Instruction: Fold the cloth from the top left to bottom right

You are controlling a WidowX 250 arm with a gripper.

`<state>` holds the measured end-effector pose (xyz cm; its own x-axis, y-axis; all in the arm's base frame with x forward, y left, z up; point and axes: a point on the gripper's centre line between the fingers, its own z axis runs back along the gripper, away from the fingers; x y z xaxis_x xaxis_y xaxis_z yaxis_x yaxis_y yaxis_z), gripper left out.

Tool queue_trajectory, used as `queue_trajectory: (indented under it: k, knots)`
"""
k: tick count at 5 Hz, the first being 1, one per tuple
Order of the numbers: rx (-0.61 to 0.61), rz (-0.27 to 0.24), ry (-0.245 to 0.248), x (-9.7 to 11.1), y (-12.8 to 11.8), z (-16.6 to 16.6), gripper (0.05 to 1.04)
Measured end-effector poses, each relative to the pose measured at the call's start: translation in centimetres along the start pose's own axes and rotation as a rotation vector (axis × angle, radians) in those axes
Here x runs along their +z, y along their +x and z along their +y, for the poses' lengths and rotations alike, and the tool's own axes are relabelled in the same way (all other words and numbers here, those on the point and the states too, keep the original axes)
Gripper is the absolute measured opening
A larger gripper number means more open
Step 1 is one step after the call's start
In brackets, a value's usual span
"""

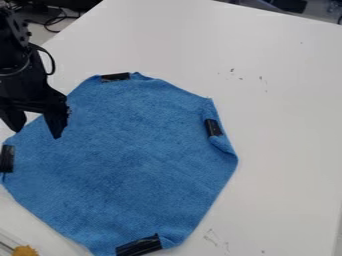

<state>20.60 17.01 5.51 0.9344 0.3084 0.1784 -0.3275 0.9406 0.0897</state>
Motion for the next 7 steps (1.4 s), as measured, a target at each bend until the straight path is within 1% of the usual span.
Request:
queue_trajectory:
  k: [1,2,3,5,6,7]
  knots:
    - [-0.007,0.03,-0.011,-0.7,-0.3,-0.2,1.0]
    - [-0.115,0.035,-0.018,-1.4,2.6,-0.1,1.0]
    - [-0.166,0.036,-0.03,-2.2,5.2,-0.3,1.0]
    - [-0.327,0.007,-0.073,-4.7,12.8,-0.9,1.0]
    - [-0.411,-0.001,-0.058,-4.8,16.4,-1.6,1.0]
    - [-0.454,-0.006,-0.052,-5.0,18.0,-2.1,1.0]
